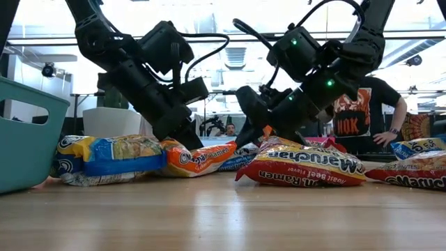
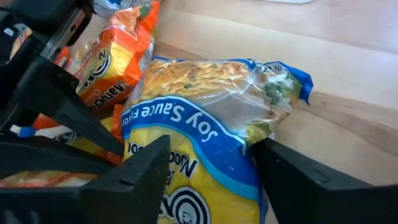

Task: Sort Maruchan noodles
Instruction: Put the blue noodle pack into the white bin

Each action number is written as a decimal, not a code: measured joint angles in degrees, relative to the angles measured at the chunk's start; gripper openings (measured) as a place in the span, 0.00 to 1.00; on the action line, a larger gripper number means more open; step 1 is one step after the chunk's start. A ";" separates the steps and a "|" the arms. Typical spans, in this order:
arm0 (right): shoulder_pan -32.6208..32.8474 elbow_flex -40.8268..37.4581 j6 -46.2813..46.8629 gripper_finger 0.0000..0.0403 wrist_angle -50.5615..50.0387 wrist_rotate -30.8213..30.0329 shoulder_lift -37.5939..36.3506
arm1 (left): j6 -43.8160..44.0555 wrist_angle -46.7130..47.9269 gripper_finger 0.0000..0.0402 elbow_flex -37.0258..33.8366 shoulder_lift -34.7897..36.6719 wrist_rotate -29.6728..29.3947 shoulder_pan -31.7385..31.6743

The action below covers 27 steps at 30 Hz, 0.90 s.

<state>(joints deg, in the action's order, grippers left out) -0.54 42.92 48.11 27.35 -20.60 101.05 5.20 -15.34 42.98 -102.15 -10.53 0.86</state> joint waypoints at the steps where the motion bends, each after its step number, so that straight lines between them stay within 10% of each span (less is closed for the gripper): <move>1: 0.00 -0.02 -0.50 0.48 0.05 0.00 -0.19 | -0.06 -0.03 0.09 0.00 0.00 -0.04 0.00; 10: 0.05 -0.02 -4.88 0.05 0.61 1.57 -1.64 | -0.04 -0.14 0.09 0.00 0.00 -0.05 0.00; 27: 1.79 -0.07 -11.84 0.02 -0.31 1.09 -9.59 | -7.03 10.63 0.09 -0.07 16.93 -0.06 0.11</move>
<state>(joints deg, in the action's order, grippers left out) 1.26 42.85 36.27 27.04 -19.51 91.46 -1.83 -4.72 42.92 -85.22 -10.59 0.97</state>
